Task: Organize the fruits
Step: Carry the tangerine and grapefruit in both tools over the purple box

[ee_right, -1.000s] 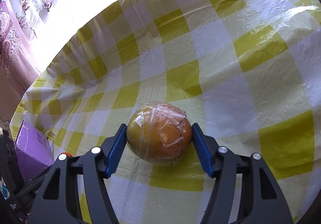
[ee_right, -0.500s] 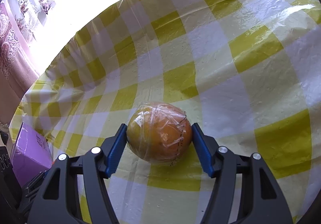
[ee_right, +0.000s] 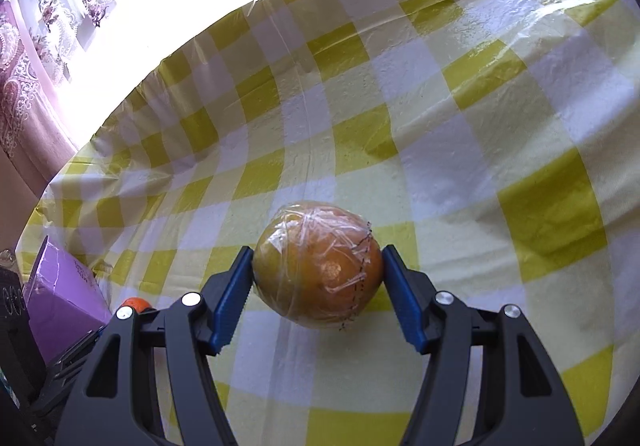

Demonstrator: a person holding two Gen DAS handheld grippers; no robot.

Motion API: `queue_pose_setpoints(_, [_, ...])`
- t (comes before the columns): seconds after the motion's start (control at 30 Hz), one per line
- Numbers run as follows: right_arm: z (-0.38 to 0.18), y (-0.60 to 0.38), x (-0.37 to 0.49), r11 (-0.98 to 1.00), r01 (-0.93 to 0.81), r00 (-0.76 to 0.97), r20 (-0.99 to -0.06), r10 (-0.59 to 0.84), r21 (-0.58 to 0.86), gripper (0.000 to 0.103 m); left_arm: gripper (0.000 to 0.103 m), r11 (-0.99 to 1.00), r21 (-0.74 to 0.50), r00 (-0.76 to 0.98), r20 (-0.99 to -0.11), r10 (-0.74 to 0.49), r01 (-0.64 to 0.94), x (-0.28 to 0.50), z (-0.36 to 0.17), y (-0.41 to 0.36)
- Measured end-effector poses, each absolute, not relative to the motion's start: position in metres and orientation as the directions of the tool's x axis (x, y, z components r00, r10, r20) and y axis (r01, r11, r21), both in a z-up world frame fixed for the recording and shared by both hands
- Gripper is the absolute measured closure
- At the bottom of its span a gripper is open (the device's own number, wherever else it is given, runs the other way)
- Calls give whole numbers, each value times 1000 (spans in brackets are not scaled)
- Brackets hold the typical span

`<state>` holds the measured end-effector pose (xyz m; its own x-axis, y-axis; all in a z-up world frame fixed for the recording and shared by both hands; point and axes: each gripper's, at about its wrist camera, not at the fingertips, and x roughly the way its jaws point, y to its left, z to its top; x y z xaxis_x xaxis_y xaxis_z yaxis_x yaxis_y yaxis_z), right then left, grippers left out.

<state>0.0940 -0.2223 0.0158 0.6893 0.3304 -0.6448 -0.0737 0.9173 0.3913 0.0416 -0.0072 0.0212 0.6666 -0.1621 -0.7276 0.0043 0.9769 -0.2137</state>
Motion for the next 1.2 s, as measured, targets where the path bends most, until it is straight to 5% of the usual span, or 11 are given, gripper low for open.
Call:
queue_pose_setpoints(0.77, [10, -171, -41, 933, -137, 632, -696, 341, 333, 38, 68, 989, -92, 715, -684, -146, 114, -79, 29, 5])
queue_pose_setpoints(1.2, [77, -110, -65, 820, -381, 624, -535, 569, 428, 38, 68, 1000, -2, 908, -419, -20, 21, -169, 120, 50])
